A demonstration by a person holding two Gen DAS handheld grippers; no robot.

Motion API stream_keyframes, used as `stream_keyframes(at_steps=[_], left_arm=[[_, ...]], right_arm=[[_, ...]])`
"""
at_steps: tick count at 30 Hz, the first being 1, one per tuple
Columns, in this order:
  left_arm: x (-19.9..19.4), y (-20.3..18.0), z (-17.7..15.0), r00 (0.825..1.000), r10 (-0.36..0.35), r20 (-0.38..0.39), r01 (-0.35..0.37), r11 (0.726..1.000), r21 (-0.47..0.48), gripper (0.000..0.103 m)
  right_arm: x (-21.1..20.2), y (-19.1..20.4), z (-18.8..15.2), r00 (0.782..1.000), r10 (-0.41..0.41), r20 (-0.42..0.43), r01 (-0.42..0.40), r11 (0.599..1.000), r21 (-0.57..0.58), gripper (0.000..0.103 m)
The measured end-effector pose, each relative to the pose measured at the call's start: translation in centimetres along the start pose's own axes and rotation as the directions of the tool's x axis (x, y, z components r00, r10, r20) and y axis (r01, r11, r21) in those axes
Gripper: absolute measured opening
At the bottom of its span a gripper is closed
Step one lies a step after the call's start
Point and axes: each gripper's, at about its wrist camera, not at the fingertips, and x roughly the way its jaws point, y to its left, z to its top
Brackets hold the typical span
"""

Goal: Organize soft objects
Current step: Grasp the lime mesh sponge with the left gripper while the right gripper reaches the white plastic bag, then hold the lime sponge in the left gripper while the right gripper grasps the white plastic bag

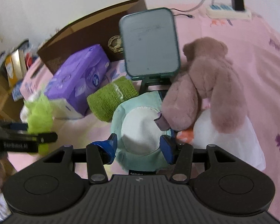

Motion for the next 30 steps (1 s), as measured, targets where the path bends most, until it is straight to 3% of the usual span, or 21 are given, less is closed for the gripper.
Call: stream_keyframes(at_steps=[3,4,8,14,18,22,26,30], left_arm=[[0.4,-0.1,0.1,1.0,-0.017,-0.019,0.017,1.0,-0.002,0.054],[0.6,-0.1,0.1,0.999,-0.018,-0.028,0.018,1.0,-0.001,0.052],[0.7,0.3,0.1,0.999,-0.019,-0.03,0.018,1.0,-0.018,0.048],[-0.2,0.7,0.0,0.999,-0.029,-0.015,0.029,0.999,-0.015,0.045],[-1.5,1.4,0.0,0.999,-0.054,0.007,0.054,0.998,-0.02,0.045],[-2.4,2.0,-0.1,0.998,-0.069,0.016,0.069,0.997,-0.033,0.044],[-3.2,2.3,0.0,0.991,-0.132,0.034,0.133,0.99,-0.047,0.044],[-3.8,1.7,0.2,0.985,-0.169,0.045,0.17,0.985,-0.018,0.044]], right_arm=[[0.2,1.2,-0.5,0.999,-0.046,0.013,0.047,0.992,-0.121,0.035],[0.2,1.5,-0.7,0.998,-0.057,0.018,0.059,0.988,-0.142,0.035],[0.1,0.9,-0.6,0.999,-0.043,0.023,0.045,0.992,-0.116,0.033],[-0.6,-0.6,-0.3,1.0,-0.002,0.008,0.002,1.0,-0.023,0.016],[-1.1,-0.8,-0.3,1.0,0.03,0.0,-0.03,0.999,-0.02,0.003],[-1.5,-0.5,-0.2,0.998,0.062,0.0,-0.062,0.998,-0.031,0.0],[-1.5,-0.3,-0.1,0.996,0.084,-0.012,-0.085,0.996,-0.03,0.0],[-2.0,-0.8,0.0,1.0,0.016,0.014,-0.016,1.0,-0.004,0.008]])
